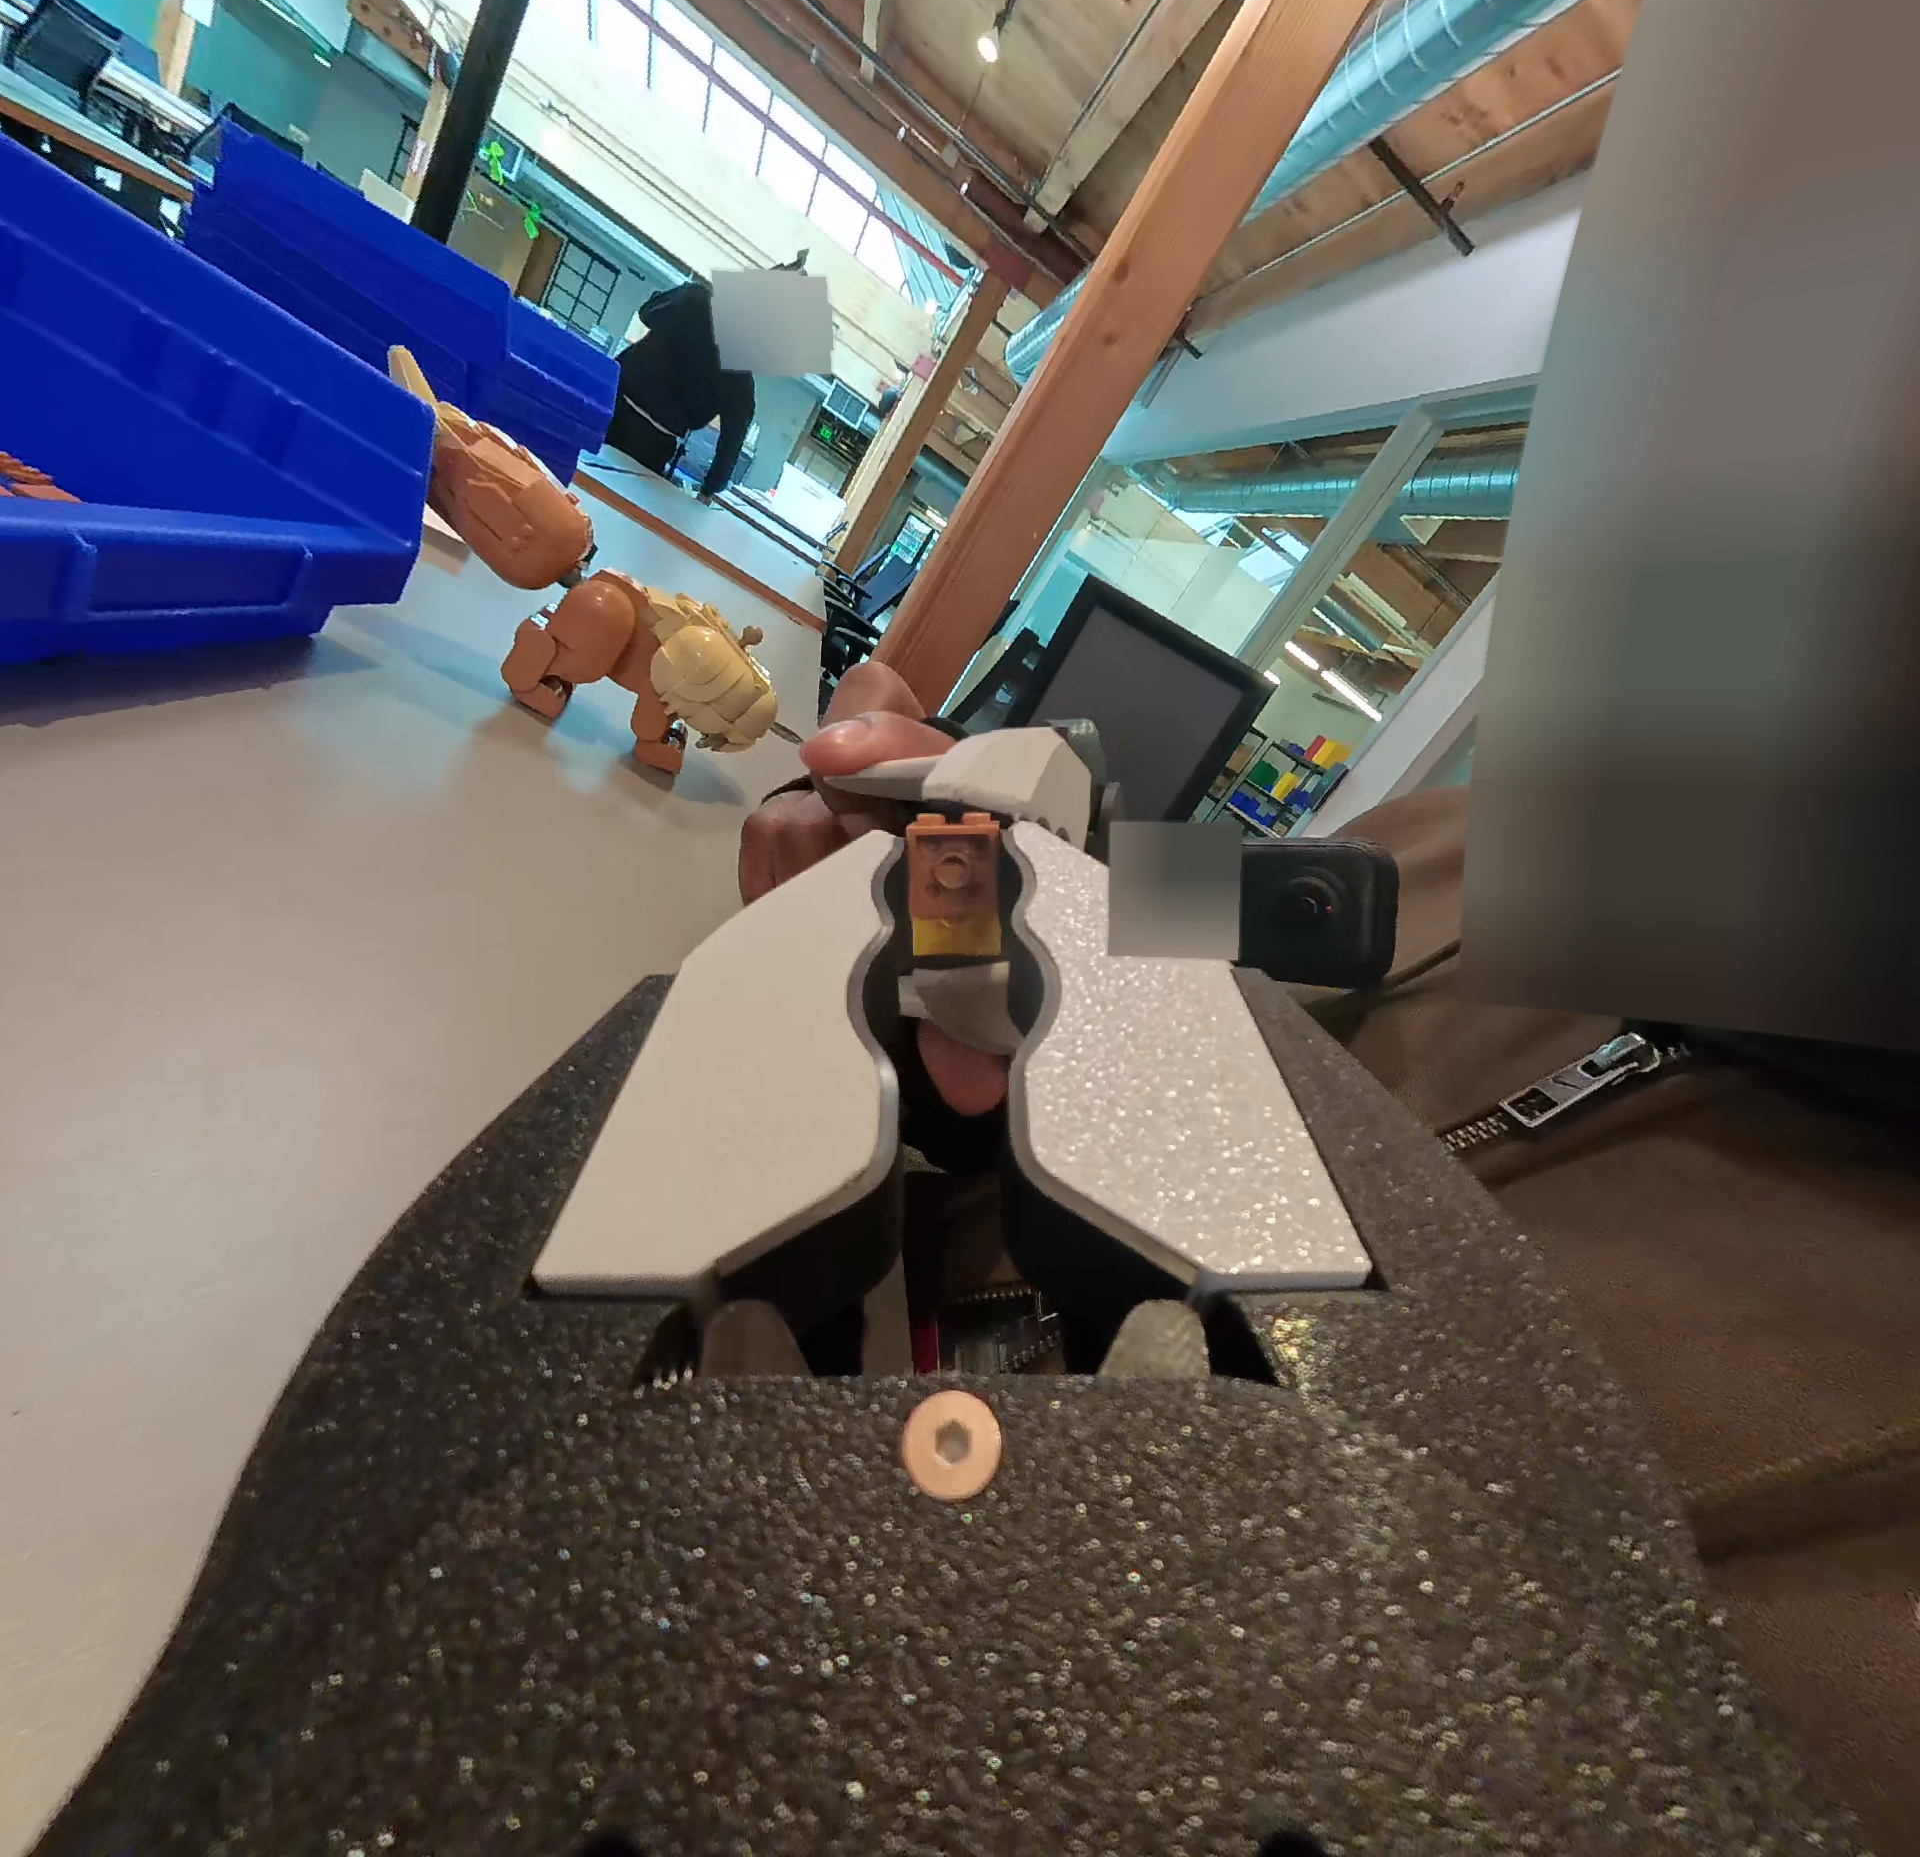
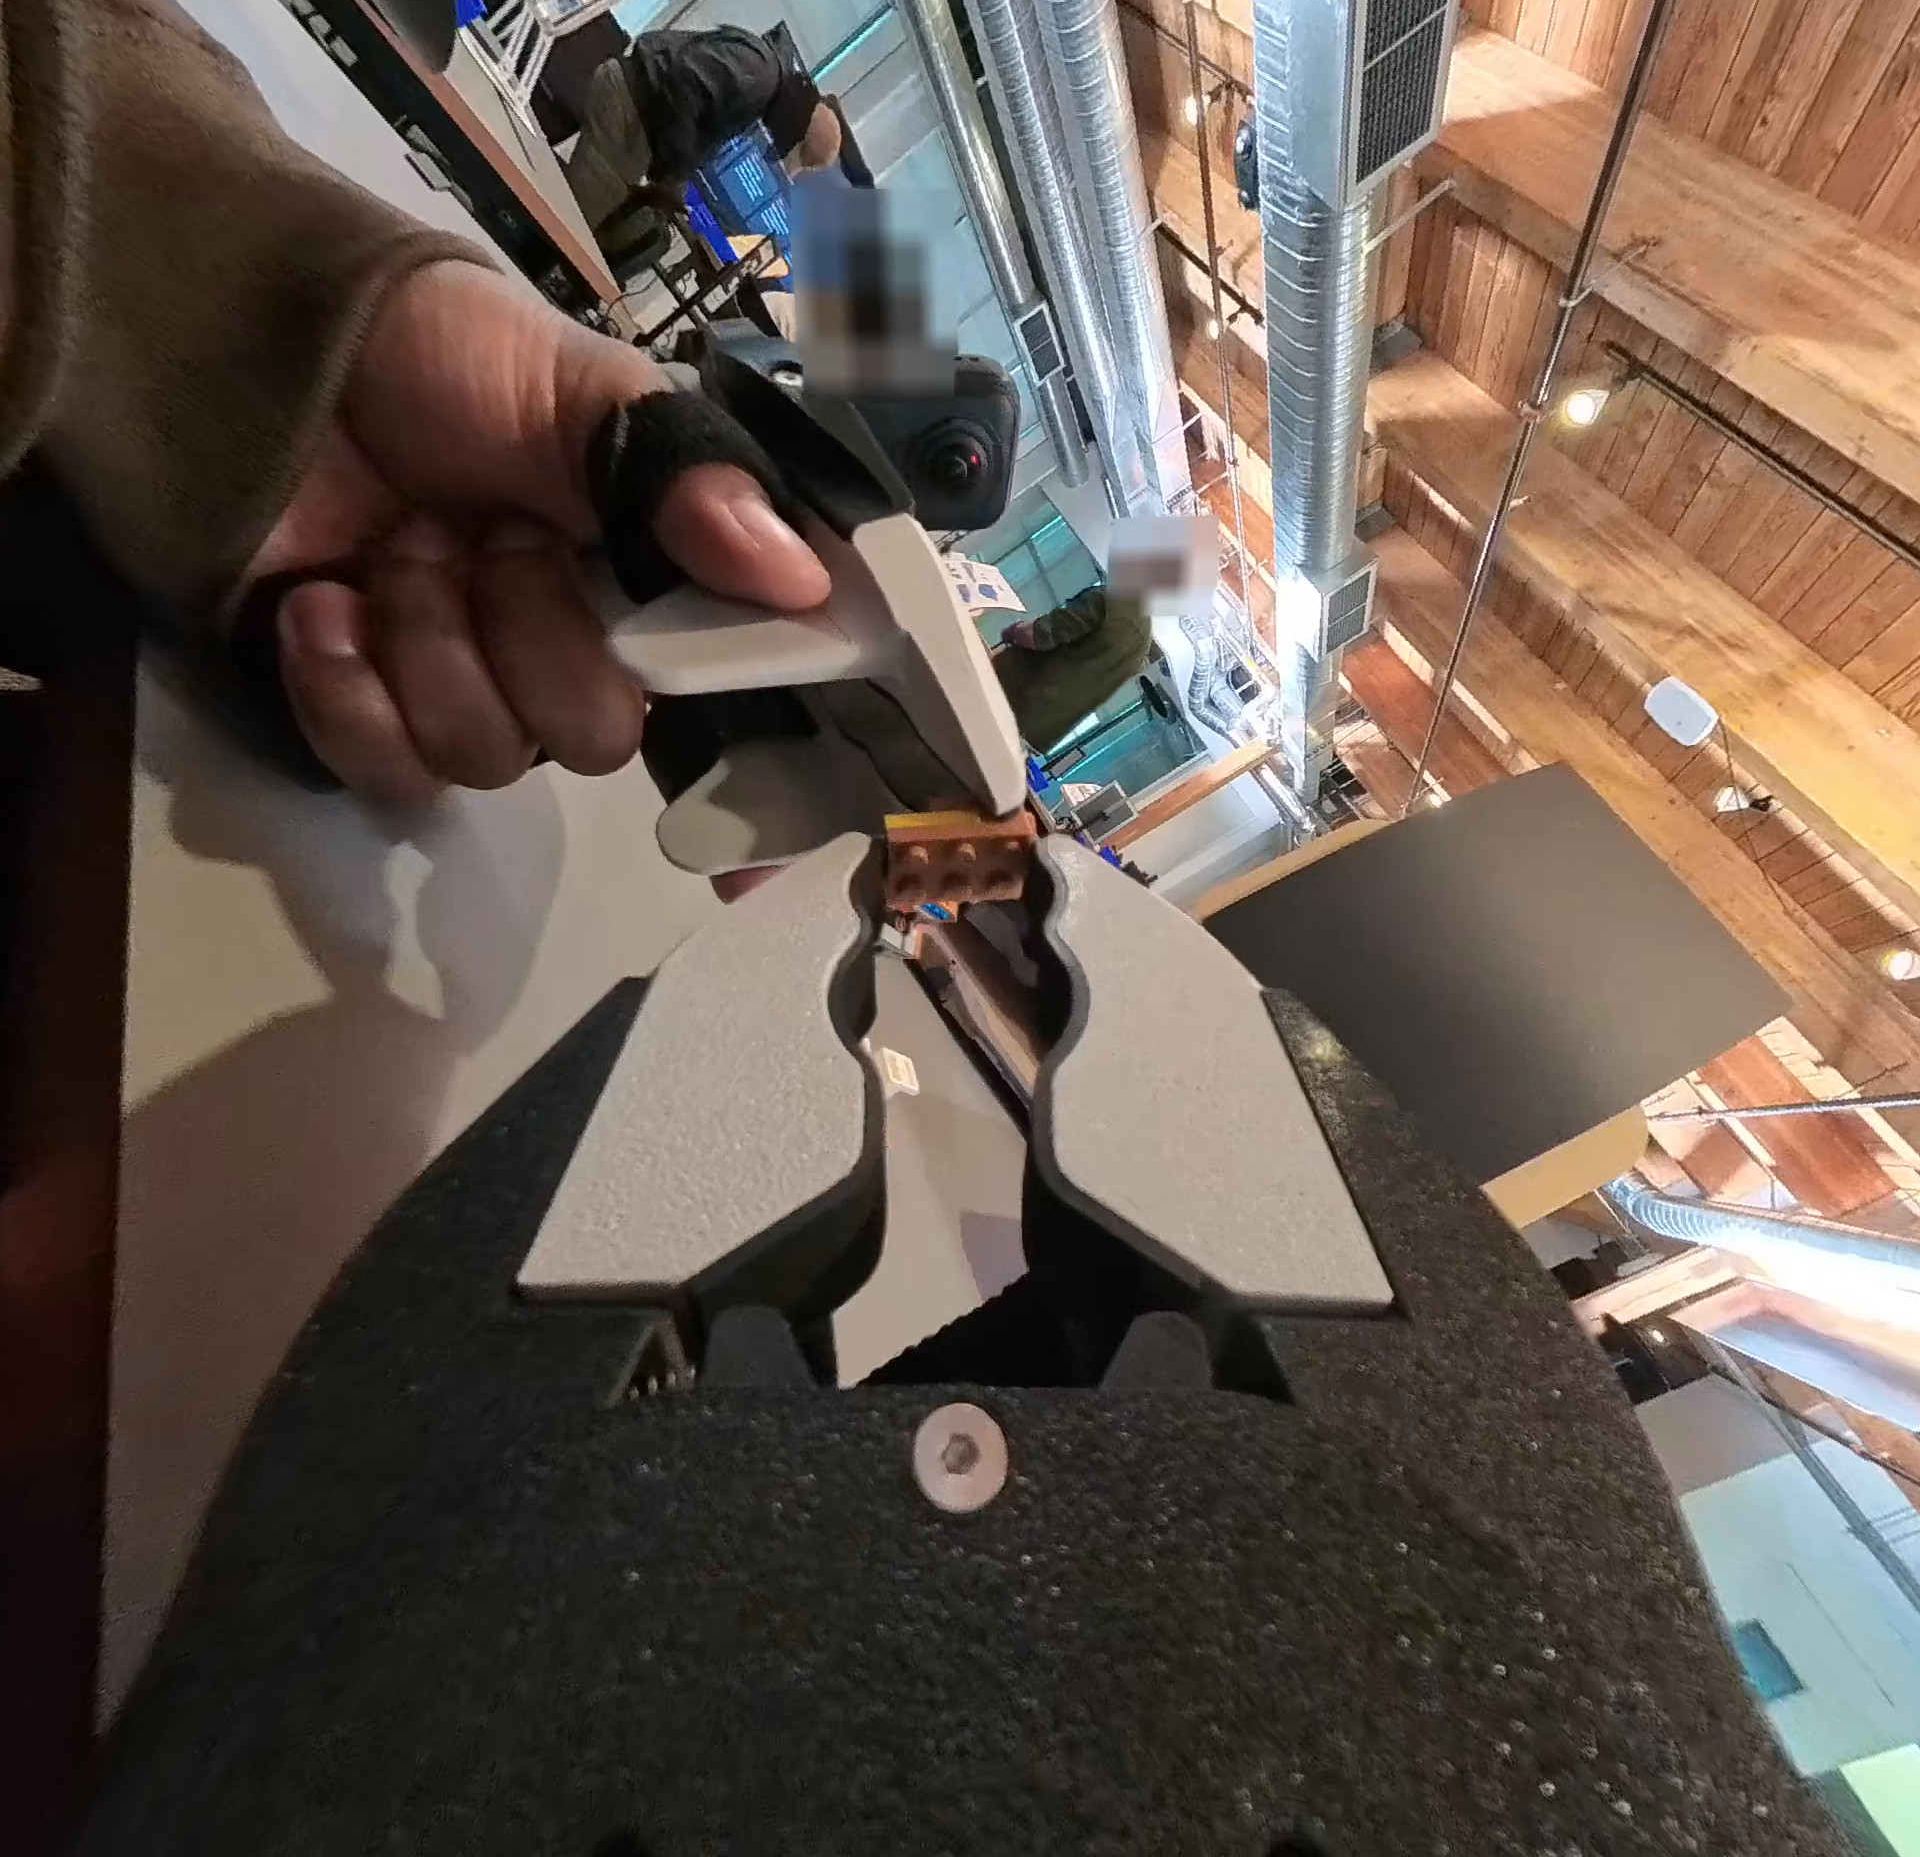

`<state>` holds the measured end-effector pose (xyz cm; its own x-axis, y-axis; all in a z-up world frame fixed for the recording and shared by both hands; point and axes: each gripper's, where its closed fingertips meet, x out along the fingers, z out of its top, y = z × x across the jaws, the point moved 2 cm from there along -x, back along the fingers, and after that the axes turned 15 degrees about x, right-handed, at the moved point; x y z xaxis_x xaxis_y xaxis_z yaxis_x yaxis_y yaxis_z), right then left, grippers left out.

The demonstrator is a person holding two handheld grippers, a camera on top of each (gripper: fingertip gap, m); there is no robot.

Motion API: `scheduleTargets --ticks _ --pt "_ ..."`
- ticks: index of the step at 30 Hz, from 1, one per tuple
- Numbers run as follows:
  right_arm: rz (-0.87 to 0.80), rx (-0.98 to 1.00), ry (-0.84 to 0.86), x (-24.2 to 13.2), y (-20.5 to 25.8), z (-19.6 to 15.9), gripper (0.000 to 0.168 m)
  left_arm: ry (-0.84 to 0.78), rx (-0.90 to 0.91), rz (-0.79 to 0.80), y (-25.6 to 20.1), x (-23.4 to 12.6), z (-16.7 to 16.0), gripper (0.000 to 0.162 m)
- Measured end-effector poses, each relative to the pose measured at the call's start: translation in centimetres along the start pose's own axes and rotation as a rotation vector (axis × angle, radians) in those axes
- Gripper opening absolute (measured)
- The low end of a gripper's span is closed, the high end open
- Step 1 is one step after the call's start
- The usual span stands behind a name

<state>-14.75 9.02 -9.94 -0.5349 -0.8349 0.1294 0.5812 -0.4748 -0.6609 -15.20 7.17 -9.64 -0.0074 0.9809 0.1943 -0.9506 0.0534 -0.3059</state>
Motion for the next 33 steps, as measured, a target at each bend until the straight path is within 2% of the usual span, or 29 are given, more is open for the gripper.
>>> scheduleTargets --ticks 18,33 --pt "0.063 0.051 -0.005 -0.4 0.2 -0.1 0.024 0.089 -0.032 -0.07 -0.4 -0.1 -0.8 0.019" --pt "0.09 0.1 -0.039 -0.7 0.3 0.4 0.025 0.096 0.088 -0.074 -0.8 0.0 -0.8 0.016"
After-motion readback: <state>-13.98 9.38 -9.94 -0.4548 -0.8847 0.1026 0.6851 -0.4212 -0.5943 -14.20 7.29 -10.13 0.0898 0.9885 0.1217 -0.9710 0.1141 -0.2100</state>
